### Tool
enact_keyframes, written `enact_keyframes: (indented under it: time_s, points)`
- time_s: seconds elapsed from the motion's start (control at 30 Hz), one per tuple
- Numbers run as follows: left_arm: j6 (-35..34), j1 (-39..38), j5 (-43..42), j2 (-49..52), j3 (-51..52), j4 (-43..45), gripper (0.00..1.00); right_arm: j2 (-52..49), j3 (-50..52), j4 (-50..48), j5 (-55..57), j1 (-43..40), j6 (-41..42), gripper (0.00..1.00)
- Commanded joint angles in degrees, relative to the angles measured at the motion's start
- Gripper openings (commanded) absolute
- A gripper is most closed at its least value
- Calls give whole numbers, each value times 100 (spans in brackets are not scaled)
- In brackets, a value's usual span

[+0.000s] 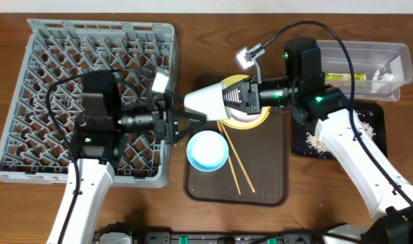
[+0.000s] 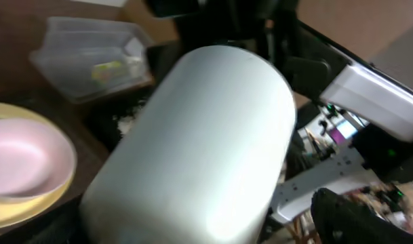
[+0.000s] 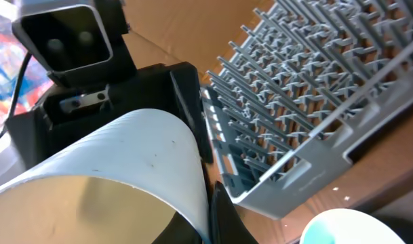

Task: Sort waste into correct bins and load items into the dishwasher
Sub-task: 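Hand the white cup from the right gripper to the left gripper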

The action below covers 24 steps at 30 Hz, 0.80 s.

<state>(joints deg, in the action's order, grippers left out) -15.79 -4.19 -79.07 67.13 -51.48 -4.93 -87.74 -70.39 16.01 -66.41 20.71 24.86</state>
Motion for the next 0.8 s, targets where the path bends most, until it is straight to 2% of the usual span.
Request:
enact_keyframes:
  time_s: [0.0,0.17,0.27,0.5,0.63,0.67,0.77]
  points:
    - [-466,-310,-192,0,-125,461,96,-2,-11,-46,-223,90,149,1]
    - [-708,-492,-192,0,-125,769,91,-2,-11,-46,-267,63,192,1]
    - [-708,-501,-197,0,-125,763,81,-2,-11,-55,-262,72,190,1]
    - [-704,-501,-190,0,-125,767,79,-2,-11,-13,-269,-17,219,1]
    - [-699,-501,-127,0,-125,767,70,-2,-11,-9,-267,-17,236,1]
    - [-699,-501,-127,0,-125,767,64,-2,-11,7,-267,-4,234,1]
    - [-695,-501,-122,0,-125,767,62,-2,-11,11,-267,-7,234,1]
